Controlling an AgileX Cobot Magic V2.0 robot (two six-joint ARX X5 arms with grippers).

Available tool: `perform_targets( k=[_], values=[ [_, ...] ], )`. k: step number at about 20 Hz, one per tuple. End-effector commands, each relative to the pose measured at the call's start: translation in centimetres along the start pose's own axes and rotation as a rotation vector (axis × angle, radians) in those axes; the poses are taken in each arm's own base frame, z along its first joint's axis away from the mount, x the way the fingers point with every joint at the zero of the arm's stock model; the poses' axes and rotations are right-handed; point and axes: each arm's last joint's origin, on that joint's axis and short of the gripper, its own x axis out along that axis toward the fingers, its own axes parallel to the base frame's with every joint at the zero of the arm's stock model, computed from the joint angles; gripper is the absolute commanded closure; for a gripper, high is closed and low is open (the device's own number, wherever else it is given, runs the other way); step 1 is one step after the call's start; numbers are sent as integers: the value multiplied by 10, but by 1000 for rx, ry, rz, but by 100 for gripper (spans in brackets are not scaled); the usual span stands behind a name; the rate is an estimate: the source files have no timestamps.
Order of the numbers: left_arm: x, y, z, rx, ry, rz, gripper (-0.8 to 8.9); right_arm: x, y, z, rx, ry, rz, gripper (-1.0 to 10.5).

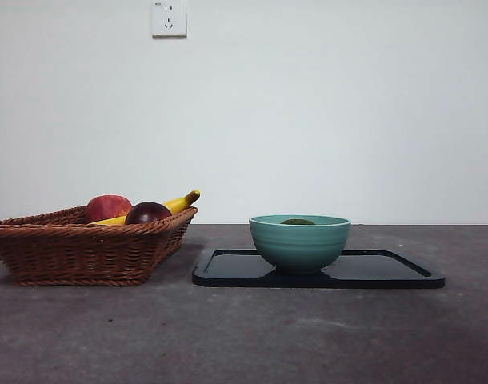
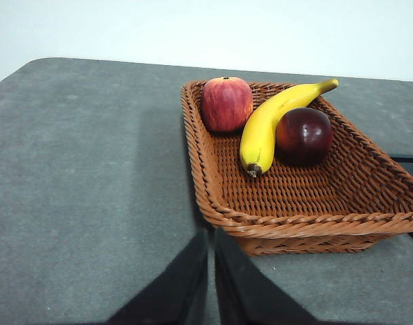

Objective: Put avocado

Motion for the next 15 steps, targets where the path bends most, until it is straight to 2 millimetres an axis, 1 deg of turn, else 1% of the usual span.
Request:
perform_targets(
  k=[1,4,6,12,15],
  values=[
    [2,1,-8,2,26,3,797,4,-2,-20,-26,-34,37,914],
    [2,1,-8,2,27,3,797,8,-4,-42,-69,-37,54,914],
    [2,1,-8,2,26,3,797,10,-5,-52,-103,-34,50,914],
    [2,1,-8,2,27,3,797,16,-7,-75,-170,14,51,914],
    [2,1,-8,2,27,3,797,16,-7,-79,-196,60,51,914]
  ],
)
